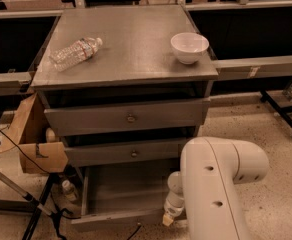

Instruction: Open bottom drawer

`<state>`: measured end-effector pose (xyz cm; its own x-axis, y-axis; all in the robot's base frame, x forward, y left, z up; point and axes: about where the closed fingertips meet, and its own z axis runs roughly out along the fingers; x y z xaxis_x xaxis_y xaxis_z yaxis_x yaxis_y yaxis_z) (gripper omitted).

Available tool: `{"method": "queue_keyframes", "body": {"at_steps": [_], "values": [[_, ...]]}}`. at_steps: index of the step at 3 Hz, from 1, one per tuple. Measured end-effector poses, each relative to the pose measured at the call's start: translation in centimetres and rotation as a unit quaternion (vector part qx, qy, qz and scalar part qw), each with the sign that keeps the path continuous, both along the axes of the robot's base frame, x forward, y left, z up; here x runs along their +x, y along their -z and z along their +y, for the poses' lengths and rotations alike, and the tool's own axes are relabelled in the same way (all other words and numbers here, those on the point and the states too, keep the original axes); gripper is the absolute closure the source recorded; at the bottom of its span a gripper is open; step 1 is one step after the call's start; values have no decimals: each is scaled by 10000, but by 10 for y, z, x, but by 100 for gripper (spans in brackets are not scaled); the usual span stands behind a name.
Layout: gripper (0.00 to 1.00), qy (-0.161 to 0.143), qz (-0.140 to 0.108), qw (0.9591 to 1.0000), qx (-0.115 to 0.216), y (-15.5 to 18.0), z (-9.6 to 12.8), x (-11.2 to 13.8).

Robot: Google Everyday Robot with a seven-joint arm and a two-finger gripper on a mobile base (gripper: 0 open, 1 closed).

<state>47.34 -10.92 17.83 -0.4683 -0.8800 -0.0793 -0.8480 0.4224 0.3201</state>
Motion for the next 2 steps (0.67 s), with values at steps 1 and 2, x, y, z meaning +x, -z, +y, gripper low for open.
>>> {"method": "queue_keyframes", "body": {"at_steps": [1, 2], "values": [[96, 24, -33, 10000, 6, -3, -1, 6], [100, 24, -33, 10000, 6, -3, -2, 12]]}}
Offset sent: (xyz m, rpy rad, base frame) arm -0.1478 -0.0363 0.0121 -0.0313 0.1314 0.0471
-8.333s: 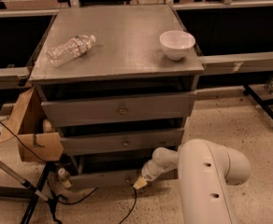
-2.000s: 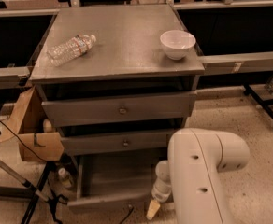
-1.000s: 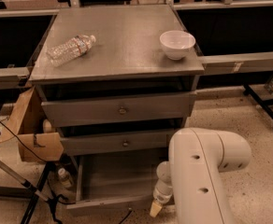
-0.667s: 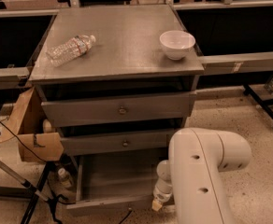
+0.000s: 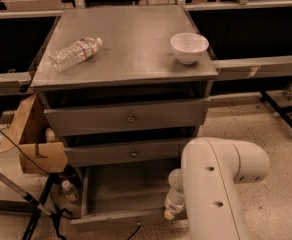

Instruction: Open bottom drawer

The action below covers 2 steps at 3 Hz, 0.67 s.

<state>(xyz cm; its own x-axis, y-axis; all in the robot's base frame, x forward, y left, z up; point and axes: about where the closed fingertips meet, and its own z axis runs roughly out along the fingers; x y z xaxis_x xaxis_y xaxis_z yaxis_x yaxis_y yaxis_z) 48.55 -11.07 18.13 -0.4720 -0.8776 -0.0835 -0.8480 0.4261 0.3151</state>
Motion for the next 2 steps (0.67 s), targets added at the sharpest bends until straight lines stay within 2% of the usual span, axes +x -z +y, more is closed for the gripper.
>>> {"method": "queue_keyframes", "body": {"at_steps": [1, 2], "values": [[81, 1, -2, 10000, 1, 0, 0, 5], [59, 3, -120, 9999, 12, -7, -4, 6]]}}
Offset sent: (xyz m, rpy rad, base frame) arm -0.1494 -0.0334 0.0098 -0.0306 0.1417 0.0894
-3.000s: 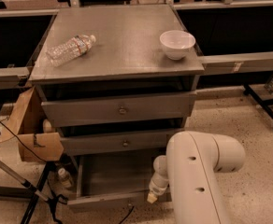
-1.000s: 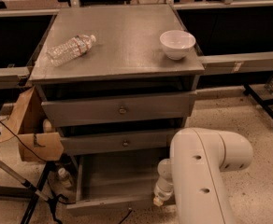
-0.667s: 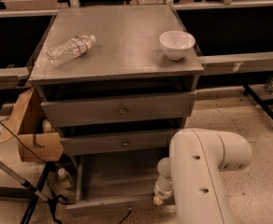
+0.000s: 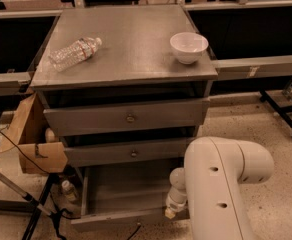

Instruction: Open bottom drawer

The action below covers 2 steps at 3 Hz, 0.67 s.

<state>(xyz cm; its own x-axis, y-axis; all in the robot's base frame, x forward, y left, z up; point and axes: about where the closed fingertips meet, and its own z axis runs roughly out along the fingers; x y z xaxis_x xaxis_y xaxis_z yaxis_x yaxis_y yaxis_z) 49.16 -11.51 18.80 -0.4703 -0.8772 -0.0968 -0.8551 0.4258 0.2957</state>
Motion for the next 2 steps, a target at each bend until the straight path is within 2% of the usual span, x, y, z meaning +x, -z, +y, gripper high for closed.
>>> {"method": "queue_keyframes", "body": {"at_steps": [1, 2], "values": [[28, -20, -35, 10000, 0, -2, 0, 6], [4, -48, -53, 10000, -7, -4, 0, 9]]}}
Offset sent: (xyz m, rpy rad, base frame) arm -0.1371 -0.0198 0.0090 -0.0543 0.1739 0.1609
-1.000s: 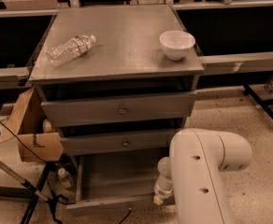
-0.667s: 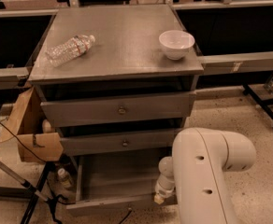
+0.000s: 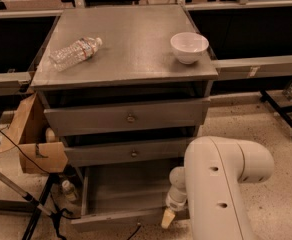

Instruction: Open bottom drawer

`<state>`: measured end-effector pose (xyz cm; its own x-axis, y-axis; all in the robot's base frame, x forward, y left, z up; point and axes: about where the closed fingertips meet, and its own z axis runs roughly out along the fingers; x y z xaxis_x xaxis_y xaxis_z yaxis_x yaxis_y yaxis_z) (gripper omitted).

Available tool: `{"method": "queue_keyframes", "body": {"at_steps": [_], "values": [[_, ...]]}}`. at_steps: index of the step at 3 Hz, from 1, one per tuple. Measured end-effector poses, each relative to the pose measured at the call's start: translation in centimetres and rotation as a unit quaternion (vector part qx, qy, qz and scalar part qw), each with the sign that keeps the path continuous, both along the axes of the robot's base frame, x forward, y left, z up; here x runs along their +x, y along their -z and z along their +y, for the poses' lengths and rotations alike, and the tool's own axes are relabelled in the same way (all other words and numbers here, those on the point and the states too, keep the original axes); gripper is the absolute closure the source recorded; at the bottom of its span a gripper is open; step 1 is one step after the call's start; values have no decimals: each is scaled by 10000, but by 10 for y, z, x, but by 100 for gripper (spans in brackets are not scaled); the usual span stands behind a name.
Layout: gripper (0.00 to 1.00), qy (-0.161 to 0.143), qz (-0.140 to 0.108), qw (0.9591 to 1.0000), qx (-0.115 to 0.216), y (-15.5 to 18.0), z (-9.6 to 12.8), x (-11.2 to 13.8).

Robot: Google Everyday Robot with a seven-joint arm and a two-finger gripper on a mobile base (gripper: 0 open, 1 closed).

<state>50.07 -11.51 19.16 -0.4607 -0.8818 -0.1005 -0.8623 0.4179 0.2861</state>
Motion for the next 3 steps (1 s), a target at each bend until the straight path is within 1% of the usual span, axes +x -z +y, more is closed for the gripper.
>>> {"method": "queue_keyframes", "body": {"at_steps": [1, 2, 3], "values": [[0, -255, 147, 9995, -75, -6, -2, -29], [0, -463, 418, 9980, -143, -5, -7, -59], [0, -463, 418, 9980, -143, -5, -7, -59]]}}
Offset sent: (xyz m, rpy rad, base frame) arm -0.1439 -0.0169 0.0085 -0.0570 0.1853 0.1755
